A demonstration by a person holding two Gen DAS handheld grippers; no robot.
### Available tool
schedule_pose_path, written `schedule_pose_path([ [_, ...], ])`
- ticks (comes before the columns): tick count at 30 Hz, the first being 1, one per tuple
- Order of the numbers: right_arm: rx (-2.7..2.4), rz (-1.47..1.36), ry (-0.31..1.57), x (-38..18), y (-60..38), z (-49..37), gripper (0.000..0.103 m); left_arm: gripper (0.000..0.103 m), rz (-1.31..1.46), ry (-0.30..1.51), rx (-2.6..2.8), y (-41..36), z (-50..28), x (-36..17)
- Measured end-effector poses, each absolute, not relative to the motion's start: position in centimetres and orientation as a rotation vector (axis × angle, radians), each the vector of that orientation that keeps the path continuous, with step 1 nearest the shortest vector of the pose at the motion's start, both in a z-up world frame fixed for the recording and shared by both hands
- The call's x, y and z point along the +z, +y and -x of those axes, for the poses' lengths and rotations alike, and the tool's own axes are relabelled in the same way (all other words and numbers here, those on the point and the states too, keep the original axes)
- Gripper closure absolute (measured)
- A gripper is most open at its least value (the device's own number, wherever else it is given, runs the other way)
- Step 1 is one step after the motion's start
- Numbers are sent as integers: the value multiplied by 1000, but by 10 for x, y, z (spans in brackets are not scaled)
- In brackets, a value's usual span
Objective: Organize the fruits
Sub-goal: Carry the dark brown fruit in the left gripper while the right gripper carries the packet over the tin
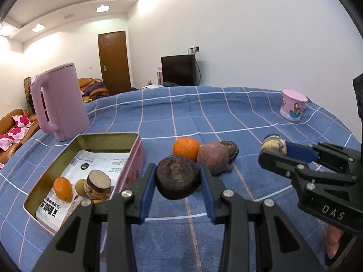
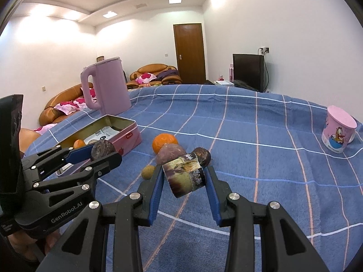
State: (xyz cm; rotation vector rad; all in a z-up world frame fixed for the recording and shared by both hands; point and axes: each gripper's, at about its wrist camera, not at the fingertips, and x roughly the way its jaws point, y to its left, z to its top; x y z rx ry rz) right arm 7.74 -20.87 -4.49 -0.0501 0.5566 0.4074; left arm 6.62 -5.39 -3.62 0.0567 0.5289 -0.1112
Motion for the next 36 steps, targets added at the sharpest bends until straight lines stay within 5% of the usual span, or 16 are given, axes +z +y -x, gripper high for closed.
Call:
schedule_pose_path([
  [36,425,74,409,-35,-212,-46,64,63,-79,413,-79,-57,-50,-25],
])
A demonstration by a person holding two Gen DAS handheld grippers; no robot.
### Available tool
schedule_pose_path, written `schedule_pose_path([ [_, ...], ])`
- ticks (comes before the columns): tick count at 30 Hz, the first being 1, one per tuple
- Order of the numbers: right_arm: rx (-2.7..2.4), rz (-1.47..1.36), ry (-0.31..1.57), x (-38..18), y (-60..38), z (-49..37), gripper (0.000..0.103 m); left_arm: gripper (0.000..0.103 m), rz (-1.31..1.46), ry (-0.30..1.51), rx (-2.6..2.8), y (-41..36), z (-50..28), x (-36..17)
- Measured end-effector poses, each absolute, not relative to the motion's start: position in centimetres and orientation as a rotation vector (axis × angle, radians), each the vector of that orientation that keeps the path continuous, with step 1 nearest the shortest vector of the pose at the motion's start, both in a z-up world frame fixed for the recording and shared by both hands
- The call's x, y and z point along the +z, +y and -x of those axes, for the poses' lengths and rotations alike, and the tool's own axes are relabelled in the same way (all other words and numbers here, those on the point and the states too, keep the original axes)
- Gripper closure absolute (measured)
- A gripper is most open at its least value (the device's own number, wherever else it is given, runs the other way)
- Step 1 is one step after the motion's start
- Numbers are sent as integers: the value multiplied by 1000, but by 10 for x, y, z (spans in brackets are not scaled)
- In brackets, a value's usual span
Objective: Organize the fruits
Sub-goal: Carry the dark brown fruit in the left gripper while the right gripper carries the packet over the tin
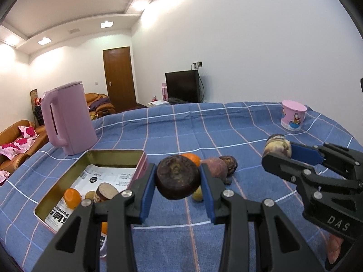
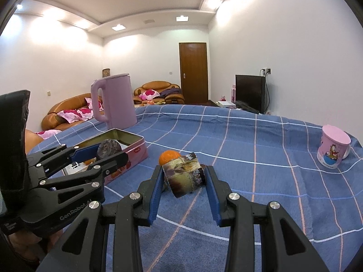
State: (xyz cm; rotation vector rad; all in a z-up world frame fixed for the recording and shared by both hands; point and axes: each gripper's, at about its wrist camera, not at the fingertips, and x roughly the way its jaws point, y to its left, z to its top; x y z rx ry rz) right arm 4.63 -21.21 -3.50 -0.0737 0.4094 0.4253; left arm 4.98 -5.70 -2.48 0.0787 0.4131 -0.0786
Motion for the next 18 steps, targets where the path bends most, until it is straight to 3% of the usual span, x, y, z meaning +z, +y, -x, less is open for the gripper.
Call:
schedule_pose_path([
  [18,429,82,346,-30,-214,-31,64,63,-103,323,-36,-57,-37,-18],
])
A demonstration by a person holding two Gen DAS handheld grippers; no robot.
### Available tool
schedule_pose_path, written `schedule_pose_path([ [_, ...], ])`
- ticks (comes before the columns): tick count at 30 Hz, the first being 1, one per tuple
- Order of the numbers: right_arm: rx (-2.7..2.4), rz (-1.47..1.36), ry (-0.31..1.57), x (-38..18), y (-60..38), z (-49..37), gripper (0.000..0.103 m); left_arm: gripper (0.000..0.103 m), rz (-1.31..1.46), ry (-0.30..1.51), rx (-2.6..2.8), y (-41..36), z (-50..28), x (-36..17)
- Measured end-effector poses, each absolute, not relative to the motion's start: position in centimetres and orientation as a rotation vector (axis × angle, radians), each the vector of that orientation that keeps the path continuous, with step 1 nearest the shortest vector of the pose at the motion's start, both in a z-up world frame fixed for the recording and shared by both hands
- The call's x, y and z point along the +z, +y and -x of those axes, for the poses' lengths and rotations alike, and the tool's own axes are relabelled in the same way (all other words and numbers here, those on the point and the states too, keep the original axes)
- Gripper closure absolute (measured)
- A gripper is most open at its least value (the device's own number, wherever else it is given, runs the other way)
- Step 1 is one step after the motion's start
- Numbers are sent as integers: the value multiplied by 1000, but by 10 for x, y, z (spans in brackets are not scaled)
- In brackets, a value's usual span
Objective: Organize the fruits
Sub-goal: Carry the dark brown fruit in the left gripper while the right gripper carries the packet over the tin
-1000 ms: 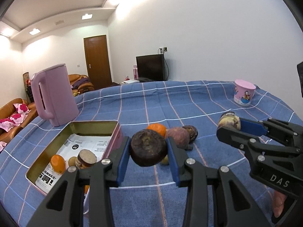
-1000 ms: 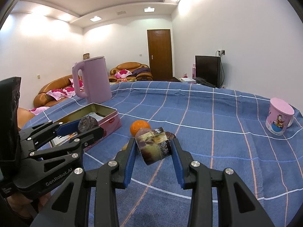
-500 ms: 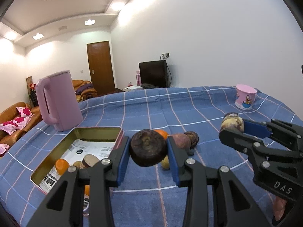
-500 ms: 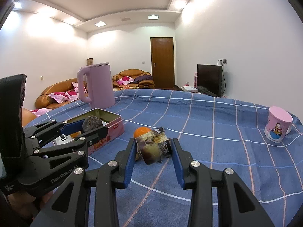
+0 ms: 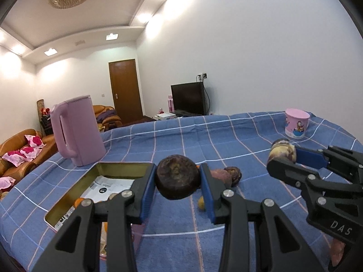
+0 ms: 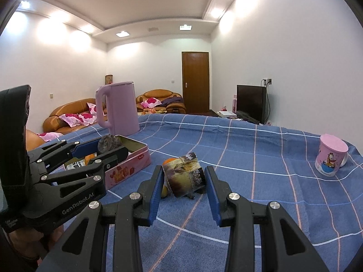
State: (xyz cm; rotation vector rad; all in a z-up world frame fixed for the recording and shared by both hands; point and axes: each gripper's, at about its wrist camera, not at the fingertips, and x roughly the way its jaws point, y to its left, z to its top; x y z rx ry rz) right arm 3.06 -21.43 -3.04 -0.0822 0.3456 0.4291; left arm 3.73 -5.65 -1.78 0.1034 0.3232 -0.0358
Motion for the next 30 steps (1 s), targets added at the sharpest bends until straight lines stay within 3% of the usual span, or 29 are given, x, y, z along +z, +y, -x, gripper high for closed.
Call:
schedule_pose_path([
  [30,489,155,303,-9,-176,-38,64,63,-65,318,69,-11,-38,-10],
])
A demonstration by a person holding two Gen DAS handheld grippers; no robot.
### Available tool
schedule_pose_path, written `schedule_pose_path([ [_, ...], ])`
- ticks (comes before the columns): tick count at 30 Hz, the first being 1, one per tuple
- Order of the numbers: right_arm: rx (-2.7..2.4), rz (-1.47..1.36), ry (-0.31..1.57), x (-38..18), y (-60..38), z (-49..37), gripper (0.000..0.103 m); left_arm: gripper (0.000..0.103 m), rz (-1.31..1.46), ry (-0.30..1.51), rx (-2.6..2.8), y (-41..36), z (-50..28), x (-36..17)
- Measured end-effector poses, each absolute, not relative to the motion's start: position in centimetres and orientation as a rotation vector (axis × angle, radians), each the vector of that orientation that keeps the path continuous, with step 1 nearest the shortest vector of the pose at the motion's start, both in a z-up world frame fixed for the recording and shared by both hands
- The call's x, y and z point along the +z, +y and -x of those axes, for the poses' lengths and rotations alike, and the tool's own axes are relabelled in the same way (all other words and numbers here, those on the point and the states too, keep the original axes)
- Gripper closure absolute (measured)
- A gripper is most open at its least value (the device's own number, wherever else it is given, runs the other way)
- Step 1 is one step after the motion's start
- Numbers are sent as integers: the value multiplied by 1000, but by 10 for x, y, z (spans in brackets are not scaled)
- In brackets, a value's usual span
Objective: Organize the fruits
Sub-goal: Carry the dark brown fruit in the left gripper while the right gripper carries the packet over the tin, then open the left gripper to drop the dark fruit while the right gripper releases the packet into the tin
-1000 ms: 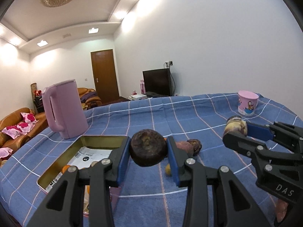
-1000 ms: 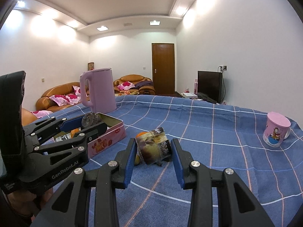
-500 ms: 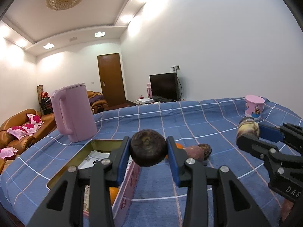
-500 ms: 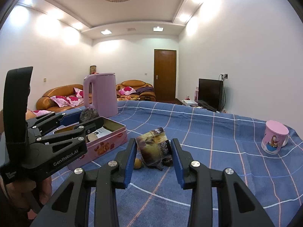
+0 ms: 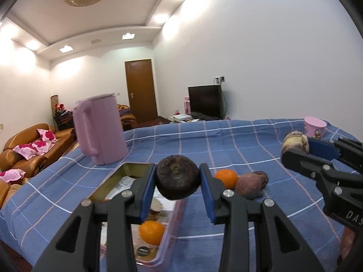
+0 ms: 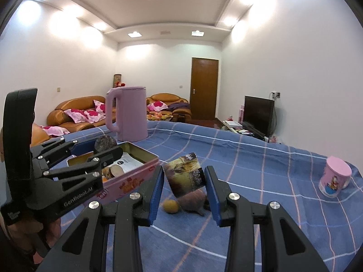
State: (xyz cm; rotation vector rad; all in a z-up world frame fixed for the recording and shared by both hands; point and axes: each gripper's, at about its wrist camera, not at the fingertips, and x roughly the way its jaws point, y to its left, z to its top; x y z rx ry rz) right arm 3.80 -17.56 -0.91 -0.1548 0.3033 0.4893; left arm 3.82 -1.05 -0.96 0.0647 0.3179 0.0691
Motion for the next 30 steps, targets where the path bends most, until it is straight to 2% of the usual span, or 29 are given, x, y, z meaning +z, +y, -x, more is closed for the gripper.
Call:
schedule_pose_path([
  [19,687,183,375,-14,-71,-72,64,63,24,434,286,105,-48,-20],
  [30,760,233,444,-36,-27,-75,64,63,43,494,304,124,-56,-34],
])
